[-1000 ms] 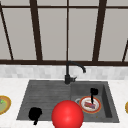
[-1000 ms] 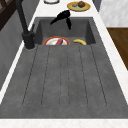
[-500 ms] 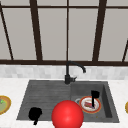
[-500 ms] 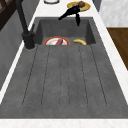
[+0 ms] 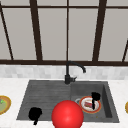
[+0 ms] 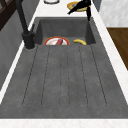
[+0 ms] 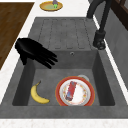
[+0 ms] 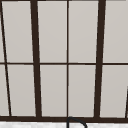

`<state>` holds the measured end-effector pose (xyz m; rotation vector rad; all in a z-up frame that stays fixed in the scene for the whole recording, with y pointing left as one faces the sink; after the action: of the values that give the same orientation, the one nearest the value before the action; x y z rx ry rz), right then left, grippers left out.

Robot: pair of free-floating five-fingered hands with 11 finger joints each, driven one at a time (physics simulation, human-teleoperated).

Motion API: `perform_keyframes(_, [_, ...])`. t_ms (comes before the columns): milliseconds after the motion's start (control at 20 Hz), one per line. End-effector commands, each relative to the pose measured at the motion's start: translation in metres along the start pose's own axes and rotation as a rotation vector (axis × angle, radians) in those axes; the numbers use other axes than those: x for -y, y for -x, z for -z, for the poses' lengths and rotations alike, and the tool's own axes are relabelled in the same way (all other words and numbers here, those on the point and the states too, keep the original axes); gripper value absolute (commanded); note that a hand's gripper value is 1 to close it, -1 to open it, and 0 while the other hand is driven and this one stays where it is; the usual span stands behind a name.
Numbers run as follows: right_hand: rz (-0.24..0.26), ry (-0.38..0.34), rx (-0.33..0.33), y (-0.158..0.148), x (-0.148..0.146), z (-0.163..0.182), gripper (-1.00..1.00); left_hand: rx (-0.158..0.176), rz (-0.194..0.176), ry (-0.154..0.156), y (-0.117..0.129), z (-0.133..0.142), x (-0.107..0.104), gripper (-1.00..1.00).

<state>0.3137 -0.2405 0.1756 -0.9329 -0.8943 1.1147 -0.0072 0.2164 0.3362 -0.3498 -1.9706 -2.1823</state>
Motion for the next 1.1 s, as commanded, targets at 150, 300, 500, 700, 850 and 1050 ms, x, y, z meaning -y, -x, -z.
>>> perform_keyframes(150, [0.028, 0.002, 0.013, -0.001, 0.021, -0.064, -1.00, 0.000, 0.000, 0.000, 0.000, 0.000, 0.000, 0.00])
perform_keyframes(300, [0.052, 0.024, 0.025, 0.002, 0.021, -0.090, -1.00, 0.000, 0.000, 0.000, 0.000, 0.000, 0.000, 0.00])
perform_keyframes(500, [0.070, 0.023, 0.036, 0.011, 0.030, -0.123, -1.00, 0.000, 0.000, 0.000, 0.000, 0.000, 0.000, 0.00])
perform_keyframes(700, [0.068, 0.016, 0.035, 0.014, 0.023, -0.150, -1.00, 0.000, 0.000, 0.000, 0.000, 0.000, 0.000, 0.00])
perform_keyframes(850, [0.060, 0.020, 0.032, 0.017, 0.020, -0.161, -1.00, 0.000, 0.000, 0.000, 0.000, 0.000, 0.000, 0.00])
perform_keyframes(1050, [0.035, 0.016, 0.022, 0.015, 0.020, -0.159, -1.00, 0.000, 0.000, 0.000, 0.000, 0.000, 0.000, 0.00])
